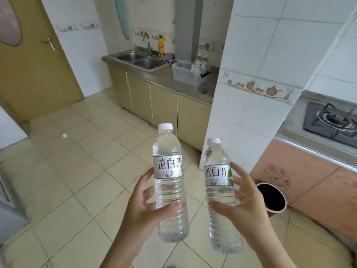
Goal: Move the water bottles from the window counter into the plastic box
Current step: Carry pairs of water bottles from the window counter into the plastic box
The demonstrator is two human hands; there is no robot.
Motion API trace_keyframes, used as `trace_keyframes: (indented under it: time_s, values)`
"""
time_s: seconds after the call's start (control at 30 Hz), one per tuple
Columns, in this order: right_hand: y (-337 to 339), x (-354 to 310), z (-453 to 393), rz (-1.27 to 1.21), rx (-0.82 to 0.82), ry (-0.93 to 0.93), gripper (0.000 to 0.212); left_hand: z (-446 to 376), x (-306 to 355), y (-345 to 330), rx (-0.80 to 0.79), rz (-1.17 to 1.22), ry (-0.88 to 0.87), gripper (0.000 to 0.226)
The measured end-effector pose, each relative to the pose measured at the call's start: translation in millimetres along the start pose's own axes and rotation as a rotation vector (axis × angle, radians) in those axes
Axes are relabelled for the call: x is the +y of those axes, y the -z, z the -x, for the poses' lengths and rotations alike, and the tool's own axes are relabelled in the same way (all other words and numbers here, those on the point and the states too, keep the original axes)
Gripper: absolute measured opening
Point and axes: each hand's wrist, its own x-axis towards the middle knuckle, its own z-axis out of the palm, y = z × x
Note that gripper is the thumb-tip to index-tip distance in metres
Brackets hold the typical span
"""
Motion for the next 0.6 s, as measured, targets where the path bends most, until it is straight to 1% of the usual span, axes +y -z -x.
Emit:
trace_keyframes:
  time_s: [0.23,0.33,0.6]
  values:
    - [-22,-11,-126,-0.003,0.060,-0.018,0.094,-132,19,13,-0.029,0.020,0.007,0.096]
    - [-30,-9,-189,-0.019,0.046,-0.016,0.094,-194,23,15,-0.025,0.014,0.014,0.096]
    - [-58,0,-393,-0.005,-0.039,0.006,0.093,-373,33,11,0.075,0.008,0.040,0.101]
